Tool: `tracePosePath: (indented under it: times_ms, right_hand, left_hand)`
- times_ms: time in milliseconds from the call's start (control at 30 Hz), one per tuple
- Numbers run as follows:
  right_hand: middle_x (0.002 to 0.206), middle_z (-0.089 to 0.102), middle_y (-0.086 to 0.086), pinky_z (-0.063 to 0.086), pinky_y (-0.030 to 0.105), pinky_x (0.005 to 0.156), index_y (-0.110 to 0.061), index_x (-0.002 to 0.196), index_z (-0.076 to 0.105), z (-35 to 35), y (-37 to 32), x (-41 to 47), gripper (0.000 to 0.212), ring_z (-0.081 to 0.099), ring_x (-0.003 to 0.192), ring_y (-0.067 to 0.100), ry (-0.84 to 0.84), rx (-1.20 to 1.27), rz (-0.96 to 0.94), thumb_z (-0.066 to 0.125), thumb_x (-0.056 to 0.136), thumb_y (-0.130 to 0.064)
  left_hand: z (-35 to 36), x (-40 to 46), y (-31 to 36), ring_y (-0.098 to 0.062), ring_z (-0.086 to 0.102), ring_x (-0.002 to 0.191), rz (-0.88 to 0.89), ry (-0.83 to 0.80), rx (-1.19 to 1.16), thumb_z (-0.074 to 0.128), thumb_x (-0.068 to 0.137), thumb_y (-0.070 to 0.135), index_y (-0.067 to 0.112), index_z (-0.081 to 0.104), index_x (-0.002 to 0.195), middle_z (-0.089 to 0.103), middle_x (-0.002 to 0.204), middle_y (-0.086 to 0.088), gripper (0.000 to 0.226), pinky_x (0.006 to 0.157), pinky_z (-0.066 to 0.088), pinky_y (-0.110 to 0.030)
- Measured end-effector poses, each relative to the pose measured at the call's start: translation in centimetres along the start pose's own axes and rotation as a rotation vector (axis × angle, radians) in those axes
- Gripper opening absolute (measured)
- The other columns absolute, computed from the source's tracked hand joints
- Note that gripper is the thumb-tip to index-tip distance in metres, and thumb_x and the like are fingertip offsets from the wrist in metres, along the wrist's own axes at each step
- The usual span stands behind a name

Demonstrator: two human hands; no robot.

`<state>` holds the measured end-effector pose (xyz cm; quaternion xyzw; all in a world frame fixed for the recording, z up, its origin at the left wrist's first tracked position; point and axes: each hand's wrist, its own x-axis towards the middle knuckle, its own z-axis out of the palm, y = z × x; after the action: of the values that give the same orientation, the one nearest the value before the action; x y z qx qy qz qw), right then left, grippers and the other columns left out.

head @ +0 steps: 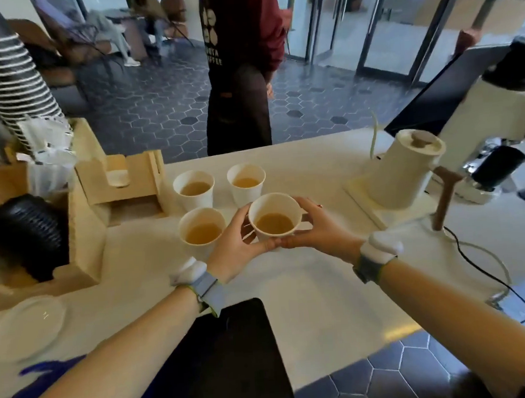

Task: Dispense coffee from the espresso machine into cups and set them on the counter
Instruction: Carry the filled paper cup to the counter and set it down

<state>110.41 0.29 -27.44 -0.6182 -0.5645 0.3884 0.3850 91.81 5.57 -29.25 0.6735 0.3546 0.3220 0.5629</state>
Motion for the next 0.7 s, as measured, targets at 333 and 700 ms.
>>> tracePosePath:
  times_ms: [333, 700]
  right_hand:
    - [0.129, 0.041, -0.006, 0.050, 0.018, 0.081, -0.031, 0.129, 0.040, -0.4, 3.4, 3.7, 0.073, 0.048, 0.113, 0.013, -0.196, 0.113, 0.045, 0.082, 0.070, -0.021]
    - [0.134, 0.040, -0.006, 0.046, 0.033, 0.098, -0.038, 0.128, 0.037, 0.8, 5.2, 4.3, 0.087, 0.047, 0.120, 0.014, -0.224, 0.144, 0.055, 0.081, 0.054, -0.049]
  left_hand:
    - [1.4, 1.2, -2.4, -0.009, 0.049, 0.123, -0.091, 0.152, 0.081, 0.082, 0.070, 0.024, 0.026, 0.036, 0.138, 0.051, 0.135, 0.006, 0.082, 0.090, 0.043, -0.010]
    - [1.4, 0.9, -3.9, -0.006, 0.046, 0.127, -0.193, 0.142, 0.067, 0.082, 0.061, 0.043, 0.028, 0.036, 0.137, 0.050, 0.136, 0.008, 0.091, 0.105, 0.040, -0.026]
